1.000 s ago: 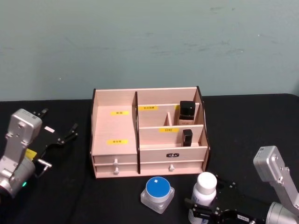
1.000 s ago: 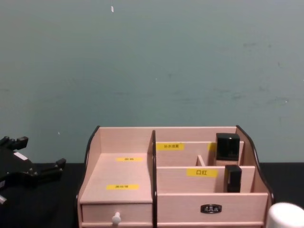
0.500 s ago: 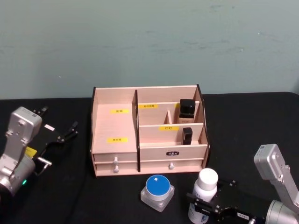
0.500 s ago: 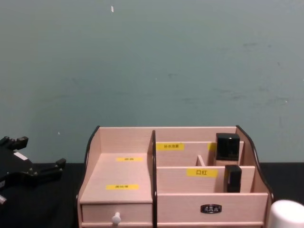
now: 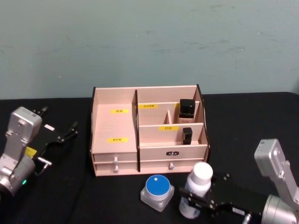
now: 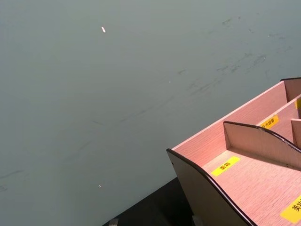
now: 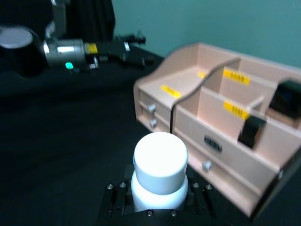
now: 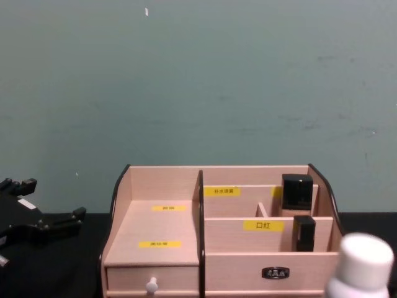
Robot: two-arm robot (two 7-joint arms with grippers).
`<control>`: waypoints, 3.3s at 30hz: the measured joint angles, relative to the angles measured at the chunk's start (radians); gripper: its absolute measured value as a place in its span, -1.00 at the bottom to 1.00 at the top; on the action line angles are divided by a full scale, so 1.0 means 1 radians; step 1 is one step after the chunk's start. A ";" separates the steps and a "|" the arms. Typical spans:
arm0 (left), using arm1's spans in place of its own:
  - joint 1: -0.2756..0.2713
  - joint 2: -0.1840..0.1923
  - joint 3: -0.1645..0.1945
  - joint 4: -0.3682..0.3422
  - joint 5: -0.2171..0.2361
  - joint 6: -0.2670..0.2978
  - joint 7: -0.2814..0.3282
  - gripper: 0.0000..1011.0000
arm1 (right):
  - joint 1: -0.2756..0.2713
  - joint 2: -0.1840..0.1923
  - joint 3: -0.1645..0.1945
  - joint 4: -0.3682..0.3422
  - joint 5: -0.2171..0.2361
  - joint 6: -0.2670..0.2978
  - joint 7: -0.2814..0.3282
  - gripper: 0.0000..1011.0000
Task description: Pick up the facial cleanser and watermelon frost from the table and place them into the tiered storage box.
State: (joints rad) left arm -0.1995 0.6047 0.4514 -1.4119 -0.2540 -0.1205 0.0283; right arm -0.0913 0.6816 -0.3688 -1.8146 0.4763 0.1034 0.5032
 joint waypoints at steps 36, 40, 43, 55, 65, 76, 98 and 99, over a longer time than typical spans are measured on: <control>0.000 0.000 0.000 0.000 0.000 0.000 0.000 1.00 | 0.485 -0.228 -0.086 0.248 -0.090 -0.016 -0.014 0.19; 0.000 0.000 0.000 0.000 0.000 0.000 0.000 1.00 | 0.522 -0.249 -0.094 0.308 -0.094 -0.029 -0.003 0.19; 0.000 0.000 0.000 0.000 0.000 0.000 0.000 1.00 | 0.549 -0.265 -0.103 0.357 -0.097 -0.038 0.009 0.19; 0.000 0.000 0.000 0.000 0.000 0.000 0.000 1.00 | 0.633 -0.334 -0.143 0.533 -0.107 -0.067 0.046 0.19; 0.000 0.000 0.000 0.000 0.000 0.000 0.000 1.00 | 0.677 -0.367 -0.166 0.615 -0.138 -0.074 0.050 0.19; 0.000 0.000 0.000 0.000 0.000 0.000 0.000 1.00 | 0.702 -0.388 -0.170 0.671 -0.155 -0.079 0.054 0.19; 0.000 0.000 0.000 0.000 0.000 0.000 0.000 1.00 | 0.687 -0.404 -0.163 0.697 -0.131 -0.062 0.074 0.19; 0.000 0.000 0.000 0.000 0.000 0.000 0.000 1.00 | 0.686 -0.403 -0.163 0.697 -0.131 -0.061 0.074 0.19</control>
State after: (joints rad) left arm -0.1995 0.6047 0.4514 -1.4119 -0.2539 -0.1205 0.0283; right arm 0.5944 0.2782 -0.5322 -1.1174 0.3455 0.0423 0.5773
